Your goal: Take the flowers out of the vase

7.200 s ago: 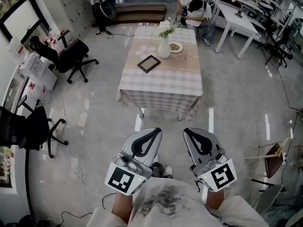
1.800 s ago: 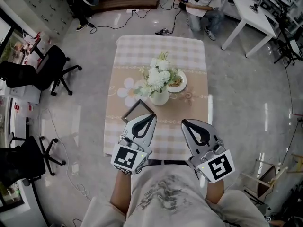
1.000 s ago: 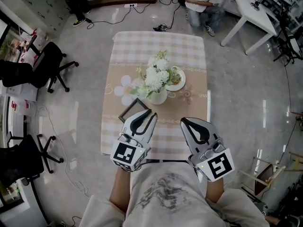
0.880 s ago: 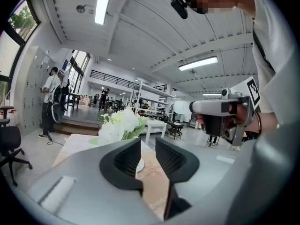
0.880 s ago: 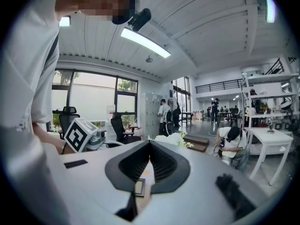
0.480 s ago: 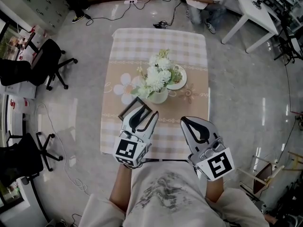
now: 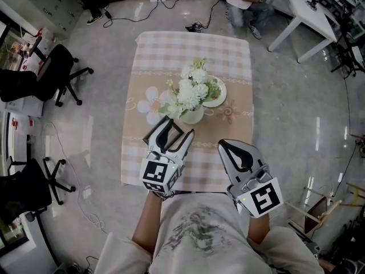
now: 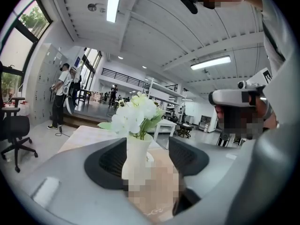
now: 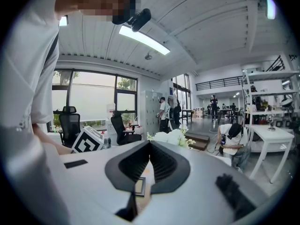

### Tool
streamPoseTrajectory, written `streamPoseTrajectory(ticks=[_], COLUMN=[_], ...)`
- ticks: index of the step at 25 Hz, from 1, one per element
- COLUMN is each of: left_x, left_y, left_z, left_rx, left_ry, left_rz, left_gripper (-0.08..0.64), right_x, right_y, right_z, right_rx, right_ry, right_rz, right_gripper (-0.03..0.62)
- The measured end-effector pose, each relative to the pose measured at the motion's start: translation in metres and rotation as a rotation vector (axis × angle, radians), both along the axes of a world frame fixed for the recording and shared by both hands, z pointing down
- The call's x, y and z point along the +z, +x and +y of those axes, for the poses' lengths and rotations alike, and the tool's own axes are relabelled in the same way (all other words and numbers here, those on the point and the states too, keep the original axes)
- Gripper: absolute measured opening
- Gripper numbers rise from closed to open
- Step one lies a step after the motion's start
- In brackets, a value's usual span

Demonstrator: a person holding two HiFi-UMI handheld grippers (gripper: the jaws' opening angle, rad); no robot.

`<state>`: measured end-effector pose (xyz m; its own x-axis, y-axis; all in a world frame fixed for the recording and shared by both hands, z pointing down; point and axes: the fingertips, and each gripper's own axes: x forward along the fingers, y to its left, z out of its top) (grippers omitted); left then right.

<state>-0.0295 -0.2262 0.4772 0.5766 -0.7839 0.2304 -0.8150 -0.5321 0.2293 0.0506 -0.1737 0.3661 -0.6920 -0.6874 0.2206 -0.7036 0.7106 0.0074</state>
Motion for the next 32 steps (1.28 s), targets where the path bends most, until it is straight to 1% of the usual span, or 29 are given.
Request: streamPoseTrajectory(ticks=[3,13,22,28,32], left_x=[0.002,0.018,0.020,0.020,0.020], left_y=[0.002,0.002,0.006,0.012,0.015], left_z=[-0.004,-0.017,-0.032,-0.042,-0.050], left_rx=[-0.008,-0.035,-0.043,-0.044,-0.053], left_ry=[0.004,-0.015,0.003,0.015,0.029], left_rz=[0.004,0.020,0.024,0.022,0.005], left_gripper=[0.321,0.406,0.460,0.510,0.551], right_x=[0.001,0.006,0.009,0.011,0.012], right_y=[0.000,-0.001,0.001,0.003,0.004], right_z=[0.001,0.001,0.001,0.002,0.003], right_rx=[-0.002,0.000,-0.001,0.004,0.001], right_ry=[-0.006,-0.013,-0.021,-0.025,-0.025], right_rz=[0.000,0.000,0.004,0.004,0.014], right_gripper=[0.015,0.015,0.015,0.015,0.015])
